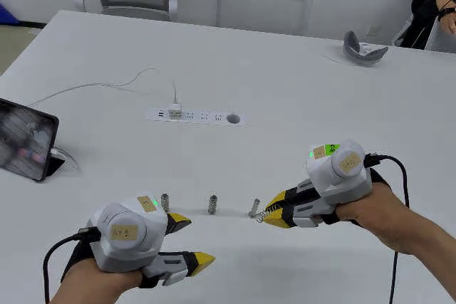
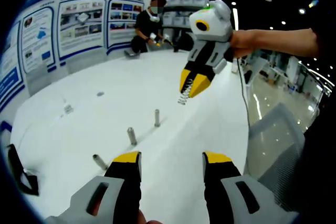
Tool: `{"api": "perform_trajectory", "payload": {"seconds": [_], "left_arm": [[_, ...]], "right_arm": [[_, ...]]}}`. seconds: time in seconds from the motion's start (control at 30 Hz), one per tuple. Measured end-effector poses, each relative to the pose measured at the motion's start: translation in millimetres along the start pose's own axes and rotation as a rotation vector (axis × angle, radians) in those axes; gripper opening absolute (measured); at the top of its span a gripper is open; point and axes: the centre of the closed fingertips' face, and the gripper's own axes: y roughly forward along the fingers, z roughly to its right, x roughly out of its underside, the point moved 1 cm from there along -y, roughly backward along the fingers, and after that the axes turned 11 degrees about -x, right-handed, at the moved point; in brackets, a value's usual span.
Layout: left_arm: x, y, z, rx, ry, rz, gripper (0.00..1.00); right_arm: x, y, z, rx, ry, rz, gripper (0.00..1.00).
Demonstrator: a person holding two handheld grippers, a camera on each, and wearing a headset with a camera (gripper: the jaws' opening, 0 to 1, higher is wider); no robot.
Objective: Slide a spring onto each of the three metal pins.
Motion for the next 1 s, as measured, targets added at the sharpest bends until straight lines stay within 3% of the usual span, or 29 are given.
{"api": "perform_trajectory", "payload": {"seconds": [0.27, 1.0], "left_arm": [[6.4, -6.7, -10.6, -0.034, -0.065, 0.004, 0.53], [22.4, -25.2, -29.2, -0.124, -0.131, -0.009, 0.63]], "right_arm": [[1.7, 2.5, 15.3, 0.017, -0.003, -0.034, 0.13], [8.7, 14.0, 53.9, 0.019, -0.052, -0.14, 0.13]]}}
